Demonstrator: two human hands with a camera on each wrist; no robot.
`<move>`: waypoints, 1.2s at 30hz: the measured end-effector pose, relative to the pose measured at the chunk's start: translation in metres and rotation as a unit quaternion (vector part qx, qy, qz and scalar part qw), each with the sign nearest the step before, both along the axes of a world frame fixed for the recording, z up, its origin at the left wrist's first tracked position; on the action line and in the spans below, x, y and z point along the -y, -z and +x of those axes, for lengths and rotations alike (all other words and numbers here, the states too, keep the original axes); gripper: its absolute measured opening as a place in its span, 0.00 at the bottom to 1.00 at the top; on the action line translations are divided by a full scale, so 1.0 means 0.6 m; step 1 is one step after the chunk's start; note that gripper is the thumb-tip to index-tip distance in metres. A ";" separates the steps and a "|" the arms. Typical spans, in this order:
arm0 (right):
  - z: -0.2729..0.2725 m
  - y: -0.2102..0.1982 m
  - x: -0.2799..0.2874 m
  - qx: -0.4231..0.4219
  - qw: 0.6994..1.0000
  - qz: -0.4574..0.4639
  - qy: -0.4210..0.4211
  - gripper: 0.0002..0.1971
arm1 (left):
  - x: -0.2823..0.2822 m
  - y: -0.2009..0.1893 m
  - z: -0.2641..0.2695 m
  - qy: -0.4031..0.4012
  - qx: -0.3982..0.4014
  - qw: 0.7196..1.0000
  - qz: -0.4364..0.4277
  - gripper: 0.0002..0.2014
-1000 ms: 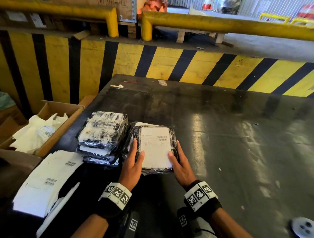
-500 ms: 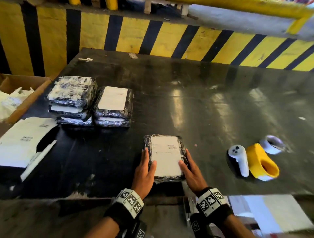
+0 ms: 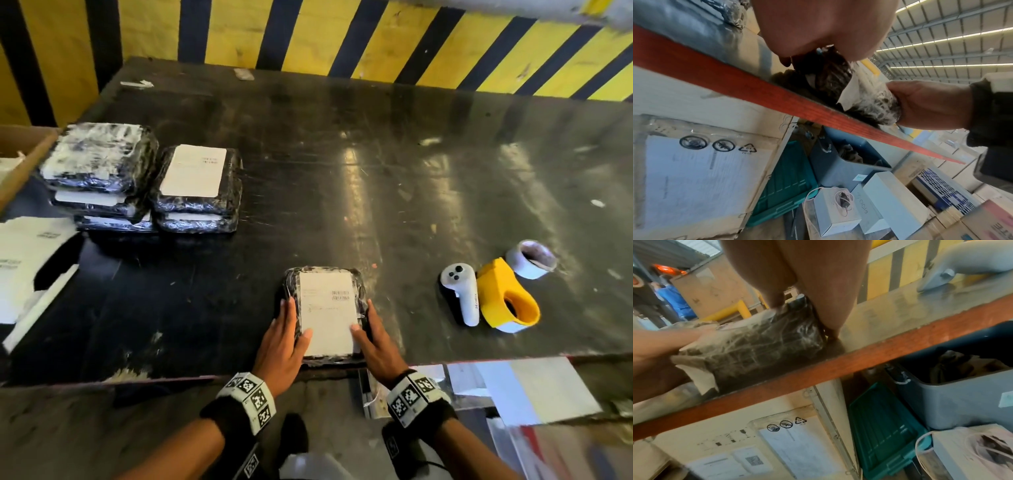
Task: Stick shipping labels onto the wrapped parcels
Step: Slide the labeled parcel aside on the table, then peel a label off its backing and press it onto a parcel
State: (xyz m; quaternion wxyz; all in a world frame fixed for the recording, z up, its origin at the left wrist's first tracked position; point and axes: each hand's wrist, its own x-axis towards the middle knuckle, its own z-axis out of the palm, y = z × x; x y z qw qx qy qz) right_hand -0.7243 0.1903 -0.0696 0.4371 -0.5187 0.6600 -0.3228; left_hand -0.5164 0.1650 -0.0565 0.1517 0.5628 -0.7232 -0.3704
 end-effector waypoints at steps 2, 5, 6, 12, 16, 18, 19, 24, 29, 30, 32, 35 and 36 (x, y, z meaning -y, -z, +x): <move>-0.002 -0.010 0.007 -0.058 0.998 -0.021 -0.008 0.42 | 0.003 -0.011 0.009 0.008 0.013 1.000 -0.006 0.33; 0.012 -0.055 0.037 -0.194 0.972 -0.122 -0.042 0.39 | 0.020 -0.029 0.043 0.010 0.010 1.000 -0.025 0.33; 0.025 -0.073 0.055 -0.220 0.959 -0.162 -0.070 0.36 | 0.029 -0.035 0.060 0.009 0.009 0.999 -0.050 0.38; 0.178 -0.133 0.175 -0.238 0.921 -0.197 -0.236 0.34 | 0.090 -0.093 0.207 -0.029 0.054 0.989 -0.135 0.49; 0.328 -0.148 0.245 -0.210 0.912 -0.198 -0.293 0.37 | 0.129 -0.119 0.353 -0.092 0.083 0.980 -0.157 0.46; 0.406 -0.145 0.273 -0.206 0.906 -0.189 -0.319 0.34 | 0.142 -0.123 0.432 -0.124 0.085 0.974 -0.166 0.44; 0.437 -0.141 0.285 -0.205 0.902 -0.185 -0.332 0.33 | 0.149 -0.120 0.466 -0.136 0.086 0.972 -0.169 0.44; 0.621 -0.128 0.337 -0.195 0.894 -0.168 -0.368 0.33 | 0.186 -0.097 0.652 -0.180 0.100 0.960 -0.189 0.39; 0.767 -0.107 0.378 -0.190 0.895 -0.146 -0.377 0.29 | 0.222 -0.077 0.781 -0.184 0.131 0.955 -0.193 0.37; 0.785 -0.104 0.382 -0.195 0.895 -0.135 -0.379 0.30 | 0.229 -0.071 0.795 -0.184 0.135 0.957 -0.179 0.37; 0.817 -0.095 0.390 -0.201 0.897 -0.110 -0.377 0.33 | 0.241 -0.058 0.816 -0.192 0.150 0.957 -0.160 0.34; 0.845 -0.079 0.395 -0.206 0.895 -0.090 -0.385 0.31 | 0.255 -0.055 0.827 -0.186 0.152 0.956 -0.167 0.26; 0.851 -0.075 0.395 -0.204 0.897 -0.086 -0.382 0.30 | 0.259 -0.055 0.827 -0.178 0.151 0.957 -0.173 0.24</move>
